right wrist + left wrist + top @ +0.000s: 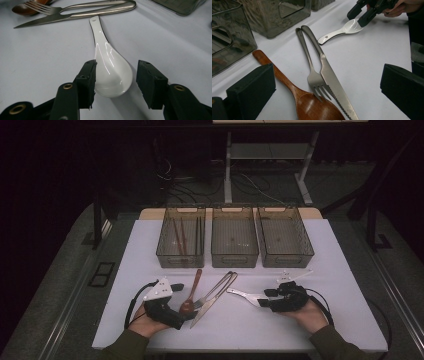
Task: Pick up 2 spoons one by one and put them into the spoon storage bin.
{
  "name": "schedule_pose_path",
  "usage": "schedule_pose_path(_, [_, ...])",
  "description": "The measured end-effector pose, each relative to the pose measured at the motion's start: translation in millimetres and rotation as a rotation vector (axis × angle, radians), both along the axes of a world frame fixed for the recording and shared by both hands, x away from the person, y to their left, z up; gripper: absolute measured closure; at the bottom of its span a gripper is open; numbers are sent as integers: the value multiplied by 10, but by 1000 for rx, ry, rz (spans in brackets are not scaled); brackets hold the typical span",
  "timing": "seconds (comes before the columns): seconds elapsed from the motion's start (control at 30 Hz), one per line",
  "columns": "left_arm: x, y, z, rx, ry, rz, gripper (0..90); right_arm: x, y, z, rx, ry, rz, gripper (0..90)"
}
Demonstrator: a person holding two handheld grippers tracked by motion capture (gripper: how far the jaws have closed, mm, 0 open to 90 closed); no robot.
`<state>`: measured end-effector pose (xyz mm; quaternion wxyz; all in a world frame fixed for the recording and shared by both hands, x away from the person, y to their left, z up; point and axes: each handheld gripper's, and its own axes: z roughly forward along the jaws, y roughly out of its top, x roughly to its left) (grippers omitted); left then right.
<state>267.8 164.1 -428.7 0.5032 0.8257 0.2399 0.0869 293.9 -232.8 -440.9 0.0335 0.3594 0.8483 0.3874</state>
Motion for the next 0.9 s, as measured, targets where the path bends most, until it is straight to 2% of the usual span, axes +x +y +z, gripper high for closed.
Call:
schedule_pose_path(0.47, [-1, -1, 1, 1, 1, 0, 0, -20, 51, -36, -45, 6, 36, 544])
schedule_pose_path(0.9, [-2, -2, 1, 3, -1, -1, 0, -51, 96, -42, -65, 1, 83, 648])
